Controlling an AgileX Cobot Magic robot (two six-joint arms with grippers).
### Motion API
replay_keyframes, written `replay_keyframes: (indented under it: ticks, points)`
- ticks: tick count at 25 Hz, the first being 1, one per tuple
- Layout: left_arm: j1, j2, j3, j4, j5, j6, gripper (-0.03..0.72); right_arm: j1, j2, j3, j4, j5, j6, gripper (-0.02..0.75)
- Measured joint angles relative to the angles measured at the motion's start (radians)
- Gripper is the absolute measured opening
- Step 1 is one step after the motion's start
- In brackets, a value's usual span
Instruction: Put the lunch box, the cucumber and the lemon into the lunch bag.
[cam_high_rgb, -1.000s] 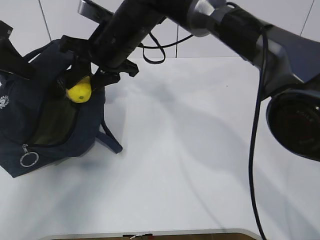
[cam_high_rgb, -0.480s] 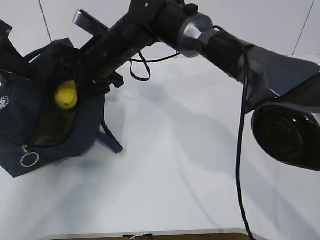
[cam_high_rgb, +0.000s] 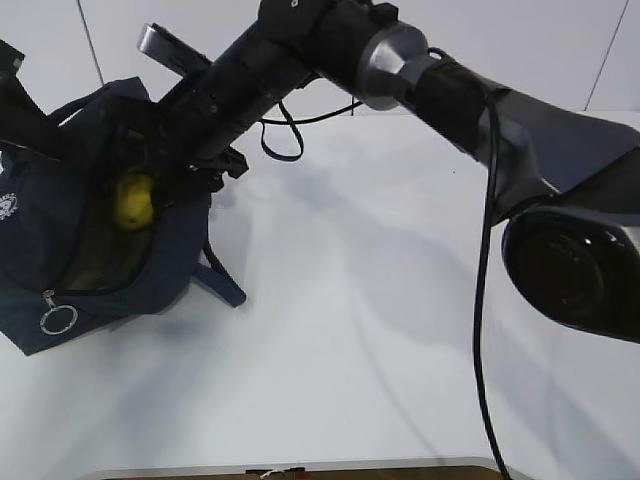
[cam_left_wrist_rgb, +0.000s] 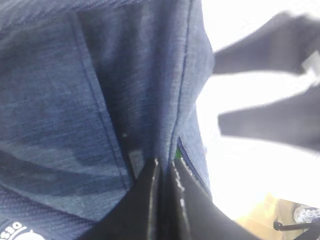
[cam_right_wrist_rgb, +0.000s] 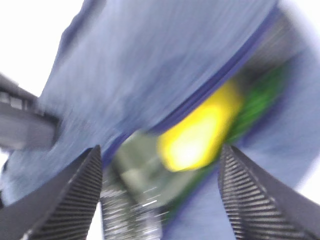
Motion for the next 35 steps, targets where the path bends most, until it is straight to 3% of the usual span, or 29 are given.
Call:
replay_keyframes:
  ticks: [9,20,25,31,35]
  points:
    - [0.0,0.0,0.0,0.002,0.002,0.0,-0.009,-0.015,0.0,-0.174,-0.205,0.029,0.0,0.57]
    - [0.0,0.0,0.0,0.025,0.002,0.0,-0.009,-0.015,-0.04,-0.176,-0.416,0.038,0.048,0.569]
    - [0.0,0.0,0.0,0.025,0.002,0.0,-0.009,-0.015,-0.144,-0.01,-0.485,0.038,0.04,0.568]
    - [0.0,0.0,0.0,0.025,0.002,0.0,-0.009,-0.017,-0.322,0.333,-0.575,0.038,0.019,0.568]
    - [0.0,0.0,0.0,0.025,0.002,0.0,-0.009,-0.017,-0.345,0.418,-0.58,0.038,0.024,0.567]
